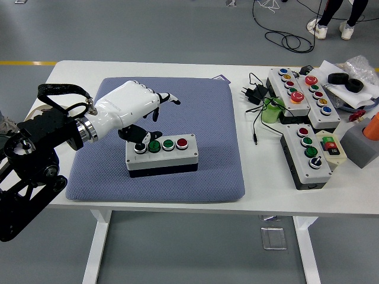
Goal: Pick up the button,place it on the desk,press the button,press the button
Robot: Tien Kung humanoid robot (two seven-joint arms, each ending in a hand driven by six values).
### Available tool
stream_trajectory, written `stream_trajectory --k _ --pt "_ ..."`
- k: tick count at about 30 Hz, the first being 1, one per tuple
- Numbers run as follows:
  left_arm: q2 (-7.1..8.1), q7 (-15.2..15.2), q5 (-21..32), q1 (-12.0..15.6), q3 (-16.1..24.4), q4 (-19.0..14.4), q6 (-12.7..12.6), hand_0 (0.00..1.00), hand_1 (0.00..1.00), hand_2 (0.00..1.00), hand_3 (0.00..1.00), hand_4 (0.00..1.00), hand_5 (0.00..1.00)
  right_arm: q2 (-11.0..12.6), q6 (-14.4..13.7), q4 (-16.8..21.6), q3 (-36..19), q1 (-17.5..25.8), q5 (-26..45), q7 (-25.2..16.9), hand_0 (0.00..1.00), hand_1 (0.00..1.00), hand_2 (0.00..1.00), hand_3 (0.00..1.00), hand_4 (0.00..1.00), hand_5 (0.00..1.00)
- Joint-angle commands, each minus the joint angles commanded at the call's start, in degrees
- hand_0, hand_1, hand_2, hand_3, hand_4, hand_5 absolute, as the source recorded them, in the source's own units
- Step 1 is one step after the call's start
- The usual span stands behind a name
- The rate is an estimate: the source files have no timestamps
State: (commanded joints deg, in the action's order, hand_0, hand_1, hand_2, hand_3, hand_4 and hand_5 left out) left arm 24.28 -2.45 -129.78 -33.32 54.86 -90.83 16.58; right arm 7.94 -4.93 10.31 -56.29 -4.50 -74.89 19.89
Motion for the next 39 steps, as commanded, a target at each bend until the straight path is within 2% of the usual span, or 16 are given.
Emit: stream_trajectory --k 1,2,3,11,20,30,39 --pt "0.0 0.19 -0.14 0.02 -0.14 -0.11 1.57 0.121 0.069 0.108 0.857 0.382 0.002 0.0 0.0 0.0 0.01 0.0 0.0 0.0 0.632 0.442 0.617 0.564 0.309 0.228" --pt "-0.01 0.46 -0.02 0.08 -0.53 -0.1 3.03 0.064 0.008 0.059 0.831 0.315 0.002 0.01 -0.01 0.0 0.12 0.01 0.16 -0.02 0.632 0.442 0.617 0.565 0.309 0.227" --pt "-0.01 0.64 0.01 0.1 -0.79 -0.05 3.86 0.064 0.008 0.059 0.831 0.315 0.002 0.02 -0.03 0.0 0.19 0.01 0.27 -0.03 0.632 0.442 0.617 0.565 0.309 0.227" --pt "0.04 1.54 -0.22 -0.35 -2.16 0.13 6.37 0.035 0.002 0.031 0.798 0.285 0.002 0.0 -0.04 0.0 0.21 -0.1 0.36 -0.02 0.632 0.442 0.617 0.565 0.309 0.227" --pt "-0.1 1.83 -0.22 -0.83 -4.11 2.13 8.14 0.038 0.002 0.025 0.788 0.251 0.002 0.0 0.0 0.0 0.22 -0.18 0.23 -0.01 0.632 0.442 0.617 0.565 0.309 0.227" --pt "-0.37 1.99 -0.22 -1.06 -4.35 3.79 8.9 0.04 0.002 0.025 0.791 0.253 0.002 0.0 0.02 0.0 -0.02 -0.21 -0.05 0.01 0.632 0.441 0.617 0.565 0.31 0.227" --pt "-0.49 2.2 -0.22 -1.76 -6.59 4.92 10.43 0.041 0.002 0.027 0.795 0.253 0.002 0.0 -0.02 0.0 -0.08 -0.21 -0.09 0.0 0.632 0.441 0.616 0.566 0.31 0.226"
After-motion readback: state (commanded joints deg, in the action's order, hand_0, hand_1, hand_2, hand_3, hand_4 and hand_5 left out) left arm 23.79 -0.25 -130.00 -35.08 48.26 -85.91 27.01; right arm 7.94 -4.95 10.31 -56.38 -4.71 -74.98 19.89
